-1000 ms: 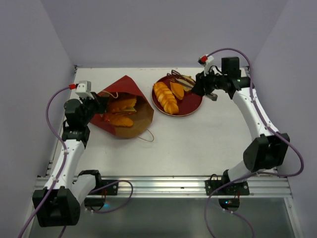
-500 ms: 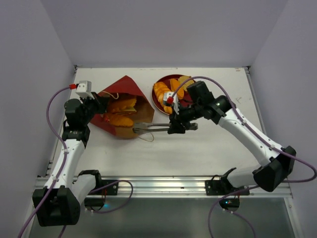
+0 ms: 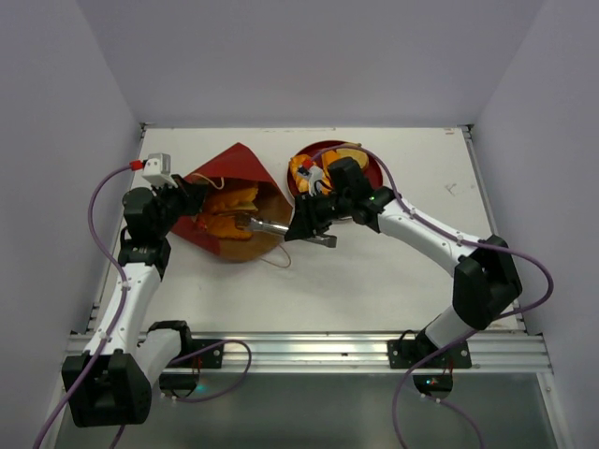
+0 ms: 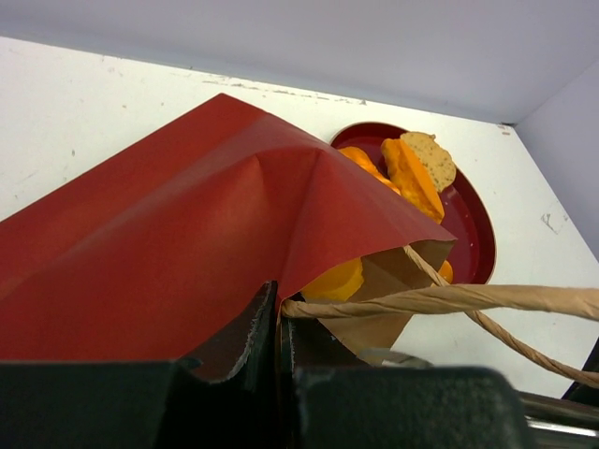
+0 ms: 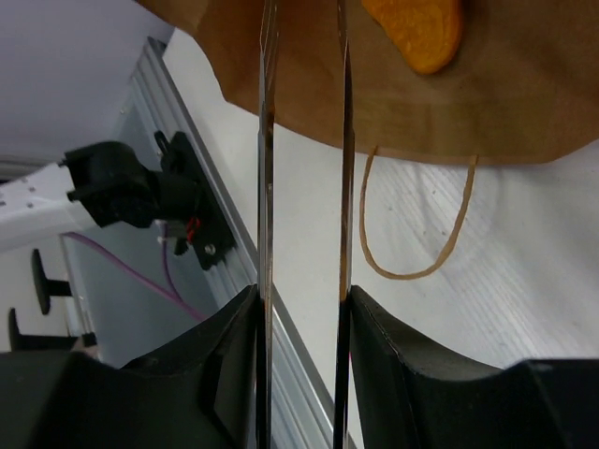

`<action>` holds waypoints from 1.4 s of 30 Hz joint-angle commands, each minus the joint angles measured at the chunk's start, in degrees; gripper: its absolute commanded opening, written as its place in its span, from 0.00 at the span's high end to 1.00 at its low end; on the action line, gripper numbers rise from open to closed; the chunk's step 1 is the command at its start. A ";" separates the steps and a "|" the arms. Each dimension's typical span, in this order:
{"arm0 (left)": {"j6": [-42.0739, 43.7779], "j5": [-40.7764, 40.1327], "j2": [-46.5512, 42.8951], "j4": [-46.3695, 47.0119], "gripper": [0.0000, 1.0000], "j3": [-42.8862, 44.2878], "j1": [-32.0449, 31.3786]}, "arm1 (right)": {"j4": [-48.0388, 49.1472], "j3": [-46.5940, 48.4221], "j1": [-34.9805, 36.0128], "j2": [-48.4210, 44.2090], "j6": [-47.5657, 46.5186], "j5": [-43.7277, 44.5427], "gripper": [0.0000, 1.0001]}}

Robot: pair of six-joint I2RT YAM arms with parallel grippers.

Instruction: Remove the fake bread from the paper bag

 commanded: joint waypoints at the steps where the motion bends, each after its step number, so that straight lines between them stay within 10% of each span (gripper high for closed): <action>1: -0.55 -0.47 0.45 2.05 0.91 -0.50 0.49 | 11.04 0.18 -0.76 0.33 11.35 -0.06 0.56; 42: 0.94 -0.38 -0.43 1.79 0.92 -0.15 0.58 | 11.49 -2.02 -4.98 0.86 17.69 -3.14 0.48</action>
